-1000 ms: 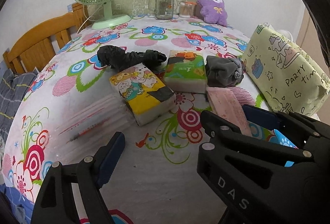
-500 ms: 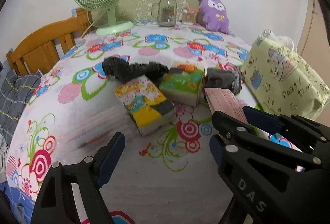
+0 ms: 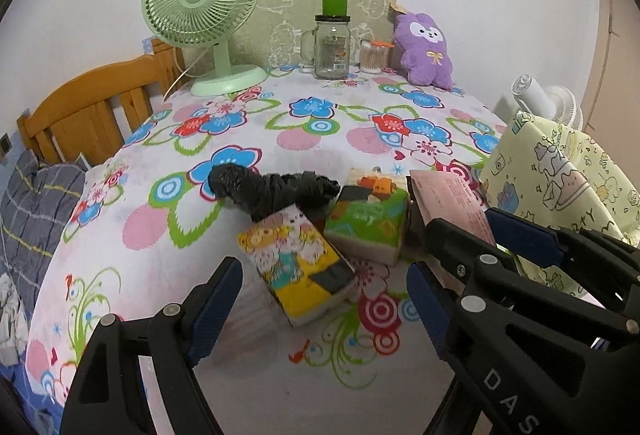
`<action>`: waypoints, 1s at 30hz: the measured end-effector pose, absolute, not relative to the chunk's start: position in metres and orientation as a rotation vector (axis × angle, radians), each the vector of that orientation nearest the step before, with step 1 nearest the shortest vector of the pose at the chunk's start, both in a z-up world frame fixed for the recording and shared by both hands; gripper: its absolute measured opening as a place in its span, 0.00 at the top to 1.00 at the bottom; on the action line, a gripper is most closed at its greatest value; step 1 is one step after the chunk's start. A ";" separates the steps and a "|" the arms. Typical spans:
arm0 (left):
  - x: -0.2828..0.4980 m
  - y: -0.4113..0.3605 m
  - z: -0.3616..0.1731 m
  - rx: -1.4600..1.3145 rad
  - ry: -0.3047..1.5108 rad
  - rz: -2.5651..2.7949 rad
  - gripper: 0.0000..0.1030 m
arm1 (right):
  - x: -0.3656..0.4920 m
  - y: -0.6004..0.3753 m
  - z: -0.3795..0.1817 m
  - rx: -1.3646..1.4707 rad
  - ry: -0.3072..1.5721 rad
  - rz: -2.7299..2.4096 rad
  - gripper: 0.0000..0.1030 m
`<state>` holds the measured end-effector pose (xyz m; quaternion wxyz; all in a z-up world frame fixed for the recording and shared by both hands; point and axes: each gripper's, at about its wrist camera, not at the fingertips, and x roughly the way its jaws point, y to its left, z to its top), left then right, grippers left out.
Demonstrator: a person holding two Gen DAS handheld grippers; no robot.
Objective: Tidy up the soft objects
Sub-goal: 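Grasp the pink paper packet with the right gripper and lift it, then grasp the cartoon-printed tissue pack with the left gripper while the right holds the pink packet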
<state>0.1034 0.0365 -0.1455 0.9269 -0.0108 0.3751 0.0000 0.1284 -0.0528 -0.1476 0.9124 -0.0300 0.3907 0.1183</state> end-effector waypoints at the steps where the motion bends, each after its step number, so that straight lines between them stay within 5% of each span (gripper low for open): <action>1: 0.106 0.037 -0.146 -0.017 0.770 -0.003 0.16 | 0.131 -0.052 -0.148 -0.061 0.805 0.241 0.61; 19: 0.145 0.045 -0.167 -0.031 0.852 0.014 0.18 | 0.160 -0.045 -0.163 -0.050 0.847 0.226 0.61; 30: 0.145 0.048 -0.176 -0.046 0.890 0.032 0.44 | 0.161 -0.043 -0.165 -0.057 0.851 0.226 0.61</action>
